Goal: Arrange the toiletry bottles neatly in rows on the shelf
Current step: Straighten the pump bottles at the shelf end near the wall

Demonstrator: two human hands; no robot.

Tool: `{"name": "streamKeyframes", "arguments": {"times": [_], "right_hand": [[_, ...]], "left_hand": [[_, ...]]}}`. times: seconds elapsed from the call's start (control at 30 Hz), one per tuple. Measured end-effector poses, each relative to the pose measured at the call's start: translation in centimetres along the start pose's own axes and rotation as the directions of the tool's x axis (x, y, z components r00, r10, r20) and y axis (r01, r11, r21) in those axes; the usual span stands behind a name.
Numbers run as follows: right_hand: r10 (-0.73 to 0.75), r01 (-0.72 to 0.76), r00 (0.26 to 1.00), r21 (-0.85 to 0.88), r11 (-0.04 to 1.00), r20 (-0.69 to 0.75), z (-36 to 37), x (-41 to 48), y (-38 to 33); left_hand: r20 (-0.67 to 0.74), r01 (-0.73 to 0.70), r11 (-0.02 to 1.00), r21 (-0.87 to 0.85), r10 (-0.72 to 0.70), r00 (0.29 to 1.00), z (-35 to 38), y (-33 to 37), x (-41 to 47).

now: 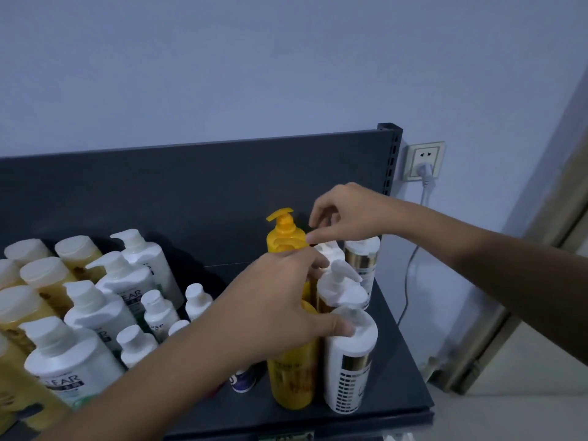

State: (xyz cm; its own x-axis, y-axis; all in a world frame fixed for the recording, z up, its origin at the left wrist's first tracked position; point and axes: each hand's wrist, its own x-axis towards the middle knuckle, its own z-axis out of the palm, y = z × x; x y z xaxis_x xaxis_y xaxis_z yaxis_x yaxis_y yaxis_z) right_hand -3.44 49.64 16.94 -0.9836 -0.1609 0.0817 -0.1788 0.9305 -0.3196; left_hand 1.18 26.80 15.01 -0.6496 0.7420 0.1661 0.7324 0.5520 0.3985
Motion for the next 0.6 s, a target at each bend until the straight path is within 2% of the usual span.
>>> {"name": "streamKeyframes", "arguments": {"times": [0.1, 0.17, 0.27, 0.4, 0.6], "right_hand": [[0.074, -0.061, 0.98, -0.074, 0.995, 0.187, 0.6, -2.0, 0.7], [0.101, -0.088, 0.964, -0.063, 0.994, 0.245, 1.6, -2.7, 1.0], [0.122, -0.109, 0.959, -0.064, 0.992, 0.255, 3.0, -3.2, 1.3], [0.064, -0.018, 0.979, -0.229, 0.973, 0.194, 4.4, -3.7, 1.2], [0.119, -0.096, 0.974, -0.127, 0.987, 0.191, 3.6, -3.7, 1.6]], "left_hand": [[-0.04, -0.101, 0.992, 0.08, 0.104, 0.994, 1.8, 1.9, 0.4], [-0.041, -0.126, 0.985, 0.117, 0.132, 0.99, 2.6, 2.6, 0.8], [-0.034, -0.108, 0.981, 0.163, 0.115, 0.993, 3.3, 3.0, 1.7], [0.028, -0.053, 0.982, 0.18, 0.048, 0.998, 3.9, 2.8, 2.2], [0.062, 0.023, 0.978, 0.209, -0.036, 0.997, 4.7, 3.2, 2.6]]}}
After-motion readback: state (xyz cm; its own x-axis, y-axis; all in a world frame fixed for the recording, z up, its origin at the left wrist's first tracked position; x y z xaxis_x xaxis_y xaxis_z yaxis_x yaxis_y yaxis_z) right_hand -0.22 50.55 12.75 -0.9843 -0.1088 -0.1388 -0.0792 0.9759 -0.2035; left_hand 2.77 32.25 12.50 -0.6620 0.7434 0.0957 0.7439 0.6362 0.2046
